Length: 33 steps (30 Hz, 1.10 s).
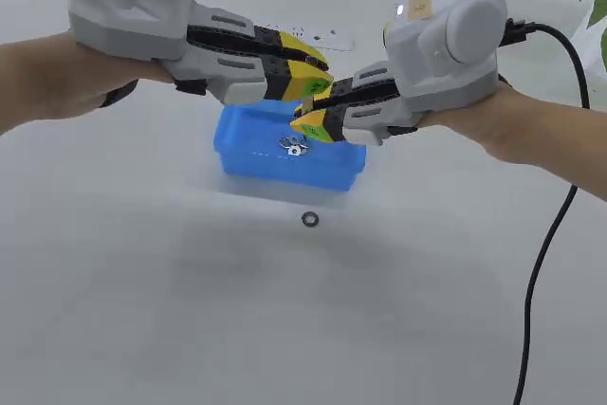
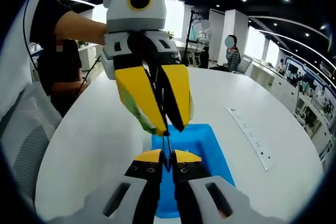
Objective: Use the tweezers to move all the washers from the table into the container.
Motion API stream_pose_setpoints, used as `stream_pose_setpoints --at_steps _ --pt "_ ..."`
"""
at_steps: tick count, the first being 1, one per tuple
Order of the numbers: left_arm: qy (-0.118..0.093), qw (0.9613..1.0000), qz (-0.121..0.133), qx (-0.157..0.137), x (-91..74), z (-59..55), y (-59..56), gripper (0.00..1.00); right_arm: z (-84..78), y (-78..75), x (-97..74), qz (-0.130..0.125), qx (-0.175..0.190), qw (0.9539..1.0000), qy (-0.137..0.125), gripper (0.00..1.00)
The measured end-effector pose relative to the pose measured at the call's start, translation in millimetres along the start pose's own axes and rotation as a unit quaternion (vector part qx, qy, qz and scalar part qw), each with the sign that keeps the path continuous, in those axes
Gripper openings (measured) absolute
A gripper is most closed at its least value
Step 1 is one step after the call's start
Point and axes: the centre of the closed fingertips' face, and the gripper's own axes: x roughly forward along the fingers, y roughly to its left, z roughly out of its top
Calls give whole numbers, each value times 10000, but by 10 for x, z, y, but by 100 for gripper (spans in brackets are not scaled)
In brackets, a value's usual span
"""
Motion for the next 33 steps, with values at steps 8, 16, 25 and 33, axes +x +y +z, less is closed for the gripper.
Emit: stream_pose_setpoints --at_steps 8,16,25,33 --pt "333 9963 -283 734 42 -39 -151 4 -35 25 18 26 -99 9999 88 9" --pt "386 9950 -187 898 52 -20 -73 4 -4 -29 -12 -179 -78 9998 17 13" --pt "341 9944 -40 1003 -37 69 -22 4 10 3 -248 -447 229 9987 -124 40" --pt "214 9956 -143 903 -80 62 -156 4 -116 286 -541 -750 449 9957 -316 66"
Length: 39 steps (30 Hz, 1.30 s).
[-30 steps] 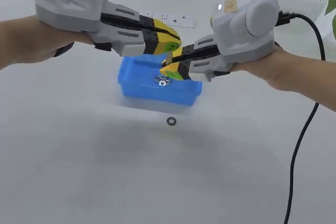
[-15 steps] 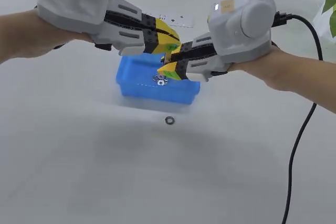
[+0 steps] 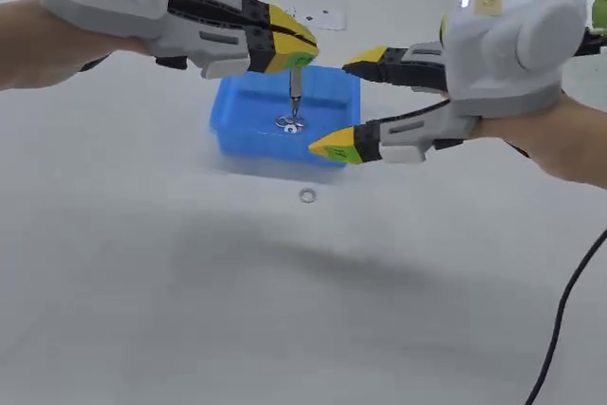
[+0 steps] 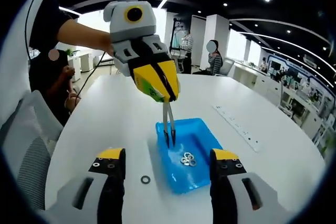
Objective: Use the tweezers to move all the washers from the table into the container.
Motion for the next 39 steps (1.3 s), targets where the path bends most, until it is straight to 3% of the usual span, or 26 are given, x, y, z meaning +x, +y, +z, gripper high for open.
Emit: stream_pose_setpoints --at_steps 7,11,14,16,20,22,23,26,31,39 --pt "23 9997 -32 -222 28 -112 -278 4 -248 321 -309 -117 454 9989 -57 69" --pt "-28 9996 -44 -288 65 -156 -402 4 -378 430 -460 -224 719 9971 -58 69" --pt "-63 9992 -19 -390 78 -167 -453 4 -512 518 -563 -290 689 9971 126 68" --pt "-97 9991 52 -417 95 -187 -516 4 -549 572 -598 -309 794 9963 114 68" --pt "-177 9987 120 -453 81 -192 -481 4 -602 679 -619 -272 960 9950 96 68" --pt "-118 9991 136 -386 83 -233 -464 4 -638 730 -614 -203 823 9962 197 68" --pt "-99 9991 132 -382 147 -167 -619 4 -659 742 -614 -192 750 9966 269 68" --pt "-103 9990 127 -421 146 -202 -706 4 -647 779 -613 -106 693 9972 255 68" --pt "-16 9994 123 -331 192 -272 -737 4 -654 769 -616 -66 723 9971 220 69" --pt "-79 9987 245 -429 218 -300 -657 4 -707 794 -628 25 865 9961 179 78"
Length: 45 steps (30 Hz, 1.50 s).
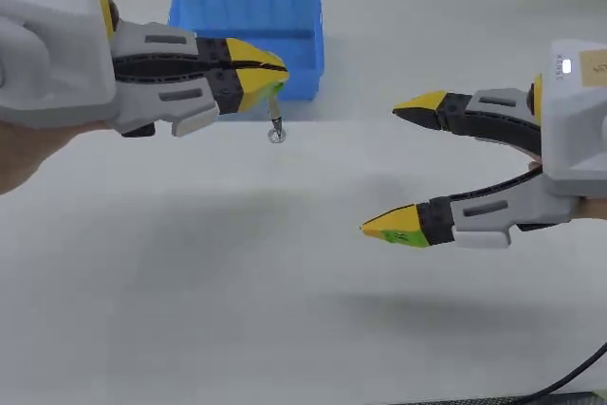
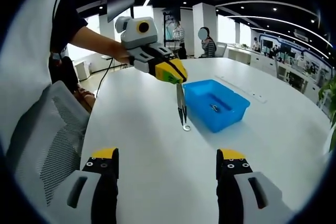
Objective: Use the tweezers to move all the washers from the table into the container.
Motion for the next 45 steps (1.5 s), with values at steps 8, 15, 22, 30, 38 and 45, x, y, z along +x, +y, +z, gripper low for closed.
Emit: stream_pose_setpoints --at_steps 8,15,22,30,38,45 --pt "26 10000 -50 -73 56 -23 -52 4 -28 87 9 176 101 9998 -9 92" --pt "85 9999 -28 -71 95 -66 -45 4 -31 161 29 283 173 9994 -4 97" --pt "137 9999 -84 -46 128 -86 -79 4 2 171 42 300 263 9992 -42 99" --pt "28 9998 -134 -129 140 -91 -69 4 16 203 43 361 302 9989 -63 100" --pt "131 9989 -407 -194 83 -115 -96 4 174 59 333 562 135 9983 -110 95" --pt "254 9977 -591 -203 75 -114 -142 5 294 -102 692 735 -152 9972 25 74"
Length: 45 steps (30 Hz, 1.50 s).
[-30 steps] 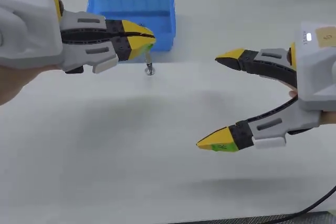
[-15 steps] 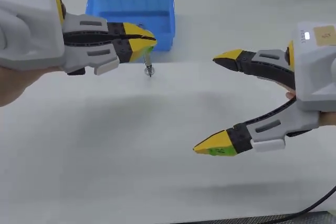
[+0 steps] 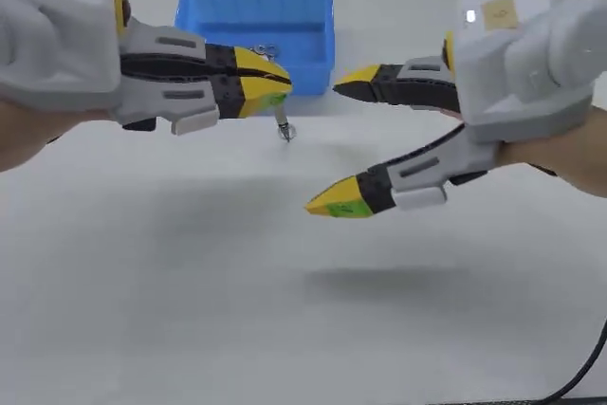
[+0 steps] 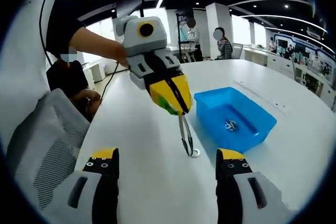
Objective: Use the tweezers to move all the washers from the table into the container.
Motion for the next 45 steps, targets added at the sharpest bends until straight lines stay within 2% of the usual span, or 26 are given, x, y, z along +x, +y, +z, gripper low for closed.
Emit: stream_pose_setpoints --at_steps 4,8,12,13,16,19,21,29,37,39,45 --pt "55 9999 -82 18 27 17 -20 5 29 -141 135 49 -88 9999 12 61" --pt "115 9998 -180 57 51 29 -34 5 38 -211 265 186 -408 9988 173 49" --pt "194 9993 -294 160 43 10 -30 4 59 -225 355 259 -557 9980 170 32" --pt "205 9992 -309 165 43 8 -32 4 48 -223 369 283 -562 9978 206 31" --pt "223 9990 -333 183 34 -3 -25 4 -12 -223 400 343 -650 9966 378 28" --pt "223 9991 -326 178 18 -20 0 4 -15 -196 405 394 -547 9971 361 26" --pt "218 9991 -320 172 14 -26 10 4 -25 -180 413 413 -612 9965 388 24" --pt "214 9991 -336 135 -50 -111 105 5 -47 -232 409 250 -788 9954 484 12" --pt "238 9992 -304 117 -73 -152 156 5 -47 -217 409 161 -1155 9919 510 10" --pt "256 9993 -254 25 -85 -166 173 5 -39 -223 411 139 -1143 9922 488 10" --pt "365 9992 -159 66 -111 -171 160 7 -27 -206 421 145 -1137 9924 446 9"
